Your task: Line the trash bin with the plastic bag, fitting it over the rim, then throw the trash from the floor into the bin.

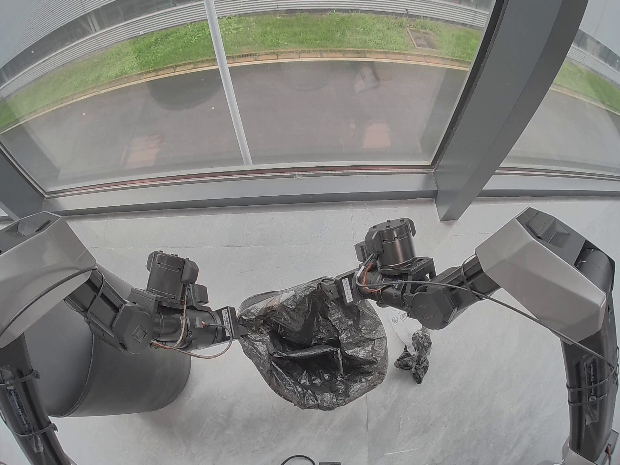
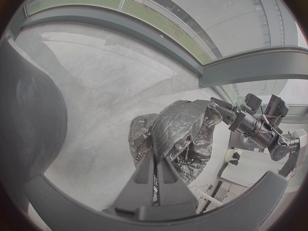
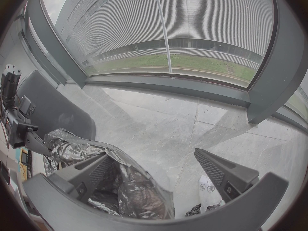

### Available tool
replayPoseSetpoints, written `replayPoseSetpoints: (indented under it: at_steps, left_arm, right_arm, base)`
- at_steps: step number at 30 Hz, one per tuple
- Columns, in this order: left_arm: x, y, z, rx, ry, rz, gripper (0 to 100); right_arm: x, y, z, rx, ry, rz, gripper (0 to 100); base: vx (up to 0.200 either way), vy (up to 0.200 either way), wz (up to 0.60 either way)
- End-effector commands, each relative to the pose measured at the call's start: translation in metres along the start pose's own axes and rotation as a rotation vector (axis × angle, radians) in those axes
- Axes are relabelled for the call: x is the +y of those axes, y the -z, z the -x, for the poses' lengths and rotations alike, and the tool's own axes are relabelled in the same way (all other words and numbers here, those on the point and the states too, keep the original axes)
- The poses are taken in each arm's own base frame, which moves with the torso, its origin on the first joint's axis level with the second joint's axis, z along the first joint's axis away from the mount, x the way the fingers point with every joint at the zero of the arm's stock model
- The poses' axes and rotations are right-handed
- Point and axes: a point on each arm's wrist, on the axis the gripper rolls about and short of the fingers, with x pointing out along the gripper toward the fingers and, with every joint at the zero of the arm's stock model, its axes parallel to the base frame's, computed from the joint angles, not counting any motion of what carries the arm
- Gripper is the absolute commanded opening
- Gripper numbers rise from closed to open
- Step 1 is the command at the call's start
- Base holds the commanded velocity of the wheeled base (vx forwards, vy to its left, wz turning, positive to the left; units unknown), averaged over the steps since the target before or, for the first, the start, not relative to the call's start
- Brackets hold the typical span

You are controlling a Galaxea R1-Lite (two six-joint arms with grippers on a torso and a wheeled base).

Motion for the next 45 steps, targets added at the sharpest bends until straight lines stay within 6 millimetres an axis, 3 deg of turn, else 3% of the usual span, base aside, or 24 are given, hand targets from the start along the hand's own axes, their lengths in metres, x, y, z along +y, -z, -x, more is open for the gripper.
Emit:
replayPoseSetpoints:
  at_steps: [1, 18, 32, 33, 45]
  left_arm:
    - [0.005, -0.005, 0.001, -0.016, -0.007, 0.009, 0]
    - [0.02, -0.005, -0.027, -0.053, 0.006, -0.013, 0]
    - [0.018, -0.004, -0.023, -0.058, -0.004, -0.014, 0]
    - [0.017, -0.003, -0.023, -0.055, -0.003, -0.014, 100]
    - [0.02, -0.004, -0.025, -0.059, -0.008, -0.014, 100]
  right_arm:
    - [-0.001, 0.0, -0.005, -0.006, 0.005, -0.002, 100]
    - [-0.011, -0.003, -0.015, -0.027, 0.025, -0.015, 100]
    - [-0.012, -0.004, -0.017, -0.031, 0.027, -0.019, 100]
    - [-0.012, -0.004, -0.017, -0.031, 0.027, -0.019, 100]
    - [-0.012, -0.003, -0.016, -0.03, 0.027, -0.025, 100]
  base:
    - [0.0, 0.0, 0.0]
    - [0.0, 0.0, 0.0]
    - [0.0, 0.0, 0.0]
    - [0.0, 0.0, 0.0]
    - [0.0, 0.0, 0.0]
